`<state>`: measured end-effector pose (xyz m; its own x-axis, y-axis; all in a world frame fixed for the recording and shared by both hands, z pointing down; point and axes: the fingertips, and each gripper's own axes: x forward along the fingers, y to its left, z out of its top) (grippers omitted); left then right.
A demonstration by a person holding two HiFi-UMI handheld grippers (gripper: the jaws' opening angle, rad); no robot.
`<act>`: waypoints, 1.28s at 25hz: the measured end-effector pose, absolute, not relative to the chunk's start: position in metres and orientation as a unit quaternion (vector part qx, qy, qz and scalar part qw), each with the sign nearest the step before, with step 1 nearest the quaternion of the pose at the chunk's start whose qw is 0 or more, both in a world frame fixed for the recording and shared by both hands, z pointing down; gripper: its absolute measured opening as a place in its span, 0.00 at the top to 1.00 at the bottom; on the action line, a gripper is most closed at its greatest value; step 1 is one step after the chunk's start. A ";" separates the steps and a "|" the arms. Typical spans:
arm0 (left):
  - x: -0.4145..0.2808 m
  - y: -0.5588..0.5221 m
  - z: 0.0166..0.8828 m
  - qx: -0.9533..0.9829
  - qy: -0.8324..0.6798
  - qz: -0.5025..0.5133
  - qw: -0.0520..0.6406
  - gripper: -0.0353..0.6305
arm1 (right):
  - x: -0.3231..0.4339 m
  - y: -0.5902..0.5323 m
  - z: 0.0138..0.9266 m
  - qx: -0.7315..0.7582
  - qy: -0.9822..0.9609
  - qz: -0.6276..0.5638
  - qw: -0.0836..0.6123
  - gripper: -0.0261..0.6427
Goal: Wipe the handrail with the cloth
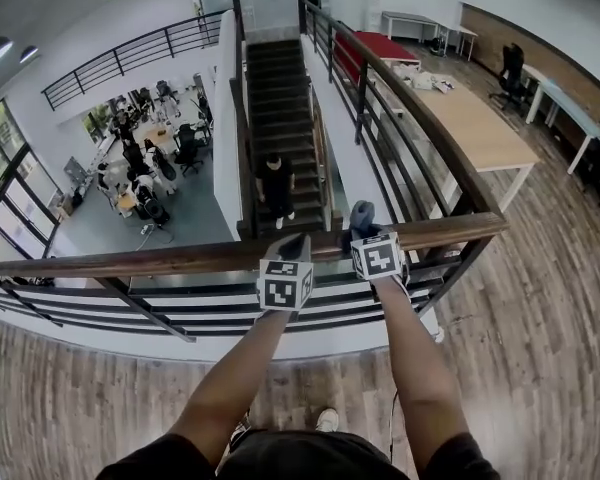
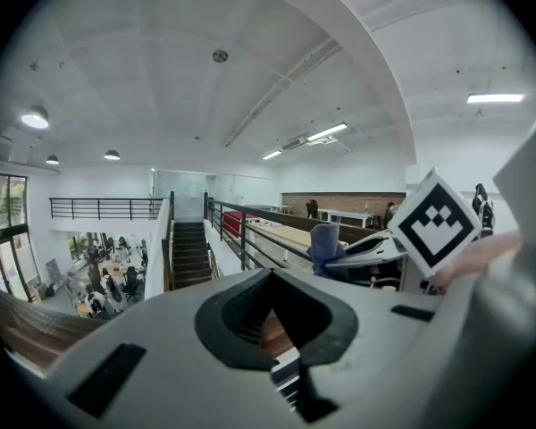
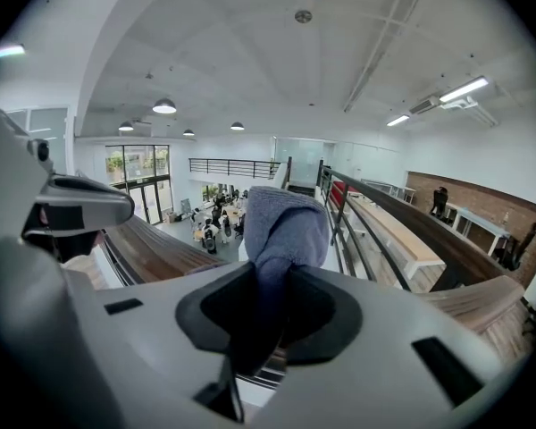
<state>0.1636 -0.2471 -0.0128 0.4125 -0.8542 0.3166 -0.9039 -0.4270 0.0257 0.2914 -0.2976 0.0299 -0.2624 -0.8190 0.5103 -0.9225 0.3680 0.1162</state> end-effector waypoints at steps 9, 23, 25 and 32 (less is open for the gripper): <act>0.280 -0.260 -0.020 0.863 -0.477 0.141 0.086 0.95 | 0.440 -0.310 0.032 0.611 -0.742 0.120 0.248 0.82; 0.467 -0.272 -0.030 0.916 -0.369 0.149 0.055 0.95 | 0.597 -0.326 0.040 0.677 -0.678 0.130 0.255 0.82; 0.485 -0.271 -0.029 0.918 -0.362 0.151 0.049 0.95 | 0.624 -0.326 0.029 0.695 -0.662 0.108 0.258 0.82; 0.503 -0.259 -0.019 0.924 -0.345 0.154 0.061 0.95 | 0.673 -0.323 0.027 0.715 -0.635 0.108 0.274 0.82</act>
